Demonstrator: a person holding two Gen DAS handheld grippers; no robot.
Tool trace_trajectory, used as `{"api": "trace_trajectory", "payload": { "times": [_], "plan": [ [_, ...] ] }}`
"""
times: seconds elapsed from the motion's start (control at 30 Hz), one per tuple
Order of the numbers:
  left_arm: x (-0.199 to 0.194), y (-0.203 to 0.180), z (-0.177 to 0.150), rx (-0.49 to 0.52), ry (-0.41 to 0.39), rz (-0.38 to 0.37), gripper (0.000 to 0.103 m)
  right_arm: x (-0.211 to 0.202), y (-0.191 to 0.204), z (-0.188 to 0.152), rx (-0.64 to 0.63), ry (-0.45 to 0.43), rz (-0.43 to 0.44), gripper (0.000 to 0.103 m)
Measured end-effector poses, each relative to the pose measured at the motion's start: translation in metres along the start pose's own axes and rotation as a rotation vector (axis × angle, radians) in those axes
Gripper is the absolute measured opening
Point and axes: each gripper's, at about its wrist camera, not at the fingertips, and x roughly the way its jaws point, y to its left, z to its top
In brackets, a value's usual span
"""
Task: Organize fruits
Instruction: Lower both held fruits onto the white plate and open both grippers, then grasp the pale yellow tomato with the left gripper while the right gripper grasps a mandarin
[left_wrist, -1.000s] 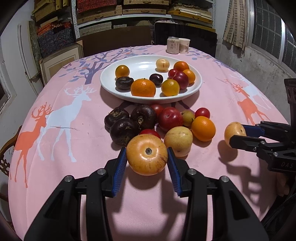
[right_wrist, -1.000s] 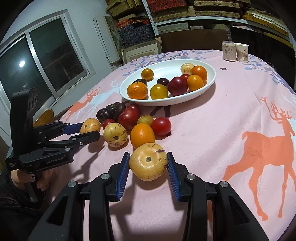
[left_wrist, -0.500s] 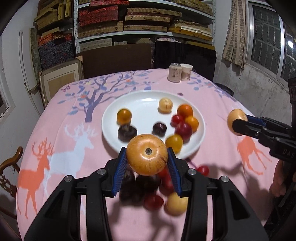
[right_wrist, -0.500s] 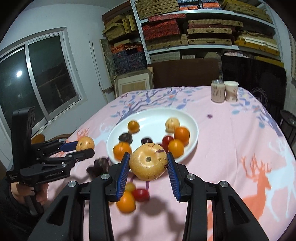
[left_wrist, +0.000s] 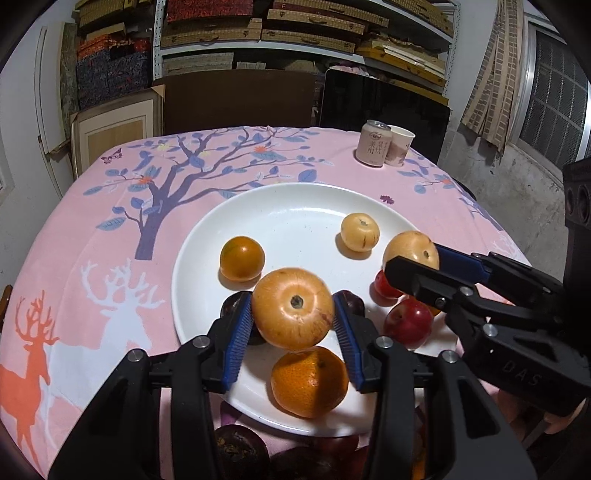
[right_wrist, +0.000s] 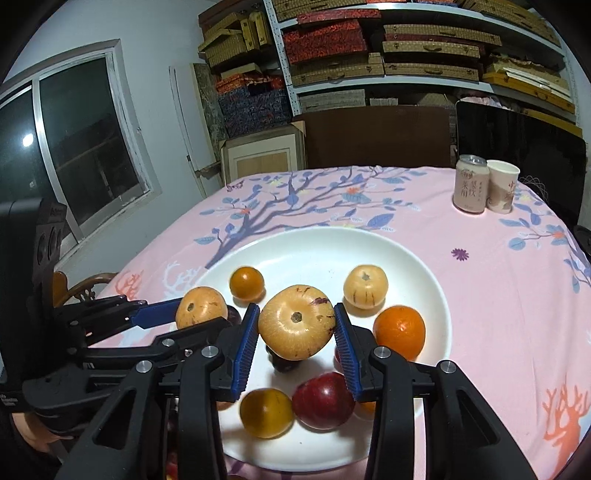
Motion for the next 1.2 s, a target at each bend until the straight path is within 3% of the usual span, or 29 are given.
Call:
{"api": "trace_trajectory", "payload": {
  "times": [0.07, 0.17, 0.37, 0.53, 0.7, 0.77, 1.03, 1.1, 1.2],
  "plan": [
    [-0.005, 0.002, -0.002, 0.005, -0.029, 0.013, 0.064, -0.003, 0.0, -0.002, 0.0, -0.012, -0.004, 0.045],
    [-0.02, 0.004, -0.004, 0.011, -0.088, 0.035, 0.072, -0.016, 0.001, -0.005, 0.003, -0.051, -0.001, 0.055],
    [-0.054, 0.004, -0.025, 0.003, -0.079, 0.024, 0.072, -0.048, 0.004, -0.019, 0.013, -0.022, -0.014, 0.056],
    [-0.086, -0.013, -0.077, 0.095, -0.011, 0.006, 0.072, -0.08, 0.018, -0.06, -0.062, 0.079, 0.021, 0.056],
    [-0.099, -0.037, -0.127, 0.176, 0.04, -0.009, 0.072, -0.099, 0.027, -0.098, -0.079, 0.116, 0.049, 0.056],
    [-0.098, -0.043, -0.138, 0.194, 0.052, 0.0, 0.072, -0.097, 0.031, -0.105, -0.087, 0.139, 0.063, 0.051],
    [-0.086, -0.042, -0.151, 0.164, 0.105, 0.024, 0.072, -0.059, 0.046, -0.111, -0.055, 0.269, 0.118, 0.046],
    [-0.085, -0.043, -0.149, 0.161, 0.107, 0.027, 0.072, -0.052, 0.046, -0.109, -0.039, 0.279, 0.132, 0.036],
    [-0.084, -0.046, -0.145, 0.155, 0.094, 0.027, 0.072, -0.057, 0.037, -0.109, 0.013, 0.251, 0.141, 0.036]
  ]
}}
